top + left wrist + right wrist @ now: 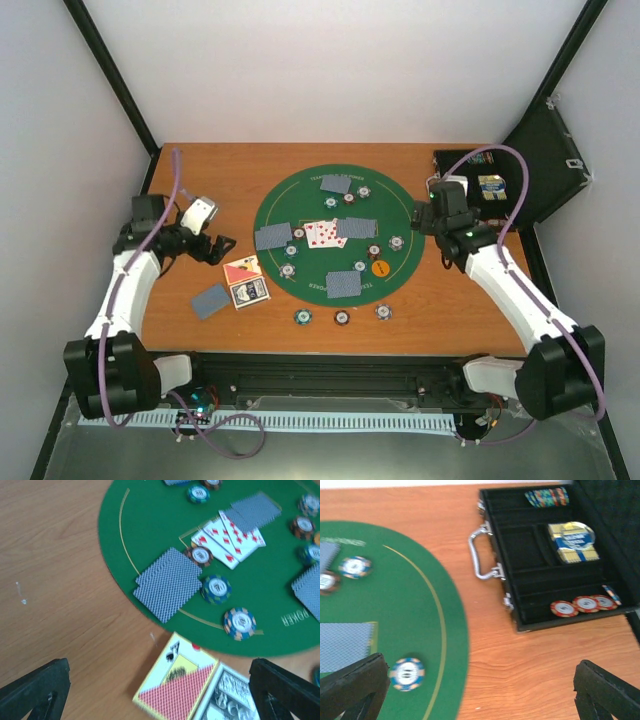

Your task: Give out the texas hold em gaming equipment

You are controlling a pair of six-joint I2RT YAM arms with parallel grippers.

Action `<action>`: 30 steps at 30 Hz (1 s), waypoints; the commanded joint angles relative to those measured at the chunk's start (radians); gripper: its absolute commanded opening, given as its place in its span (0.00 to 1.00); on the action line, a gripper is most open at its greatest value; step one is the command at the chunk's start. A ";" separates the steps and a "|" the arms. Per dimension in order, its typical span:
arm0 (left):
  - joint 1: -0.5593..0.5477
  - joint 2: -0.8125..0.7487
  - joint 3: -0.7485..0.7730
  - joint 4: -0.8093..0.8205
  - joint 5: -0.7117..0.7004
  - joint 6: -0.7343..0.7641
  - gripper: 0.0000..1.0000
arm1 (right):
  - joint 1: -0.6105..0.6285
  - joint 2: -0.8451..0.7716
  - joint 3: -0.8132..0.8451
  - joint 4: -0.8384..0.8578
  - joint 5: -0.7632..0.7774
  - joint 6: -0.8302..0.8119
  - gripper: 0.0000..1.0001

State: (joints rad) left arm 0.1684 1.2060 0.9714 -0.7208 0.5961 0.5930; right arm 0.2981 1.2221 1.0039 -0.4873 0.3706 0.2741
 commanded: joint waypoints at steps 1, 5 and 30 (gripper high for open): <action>0.004 -0.027 -0.240 0.620 0.083 -0.385 1.00 | -0.017 0.076 -0.066 0.180 0.218 -0.084 1.00; 0.004 0.041 -0.397 0.997 -0.018 -0.448 1.00 | -0.049 0.022 -0.270 0.495 0.255 -0.140 1.00; -0.126 0.318 -0.585 1.621 -0.583 -0.631 1.00 | -0.249 0.285 -0.622 1.376 -0.057 -0.265 1.00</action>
State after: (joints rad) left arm 0.0475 1.5112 0.3332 0.8795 0.1192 0.0124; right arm 0.0784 1.5017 0.3603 0.8272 0.4046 0.0078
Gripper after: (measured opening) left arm 0.999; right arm 1.000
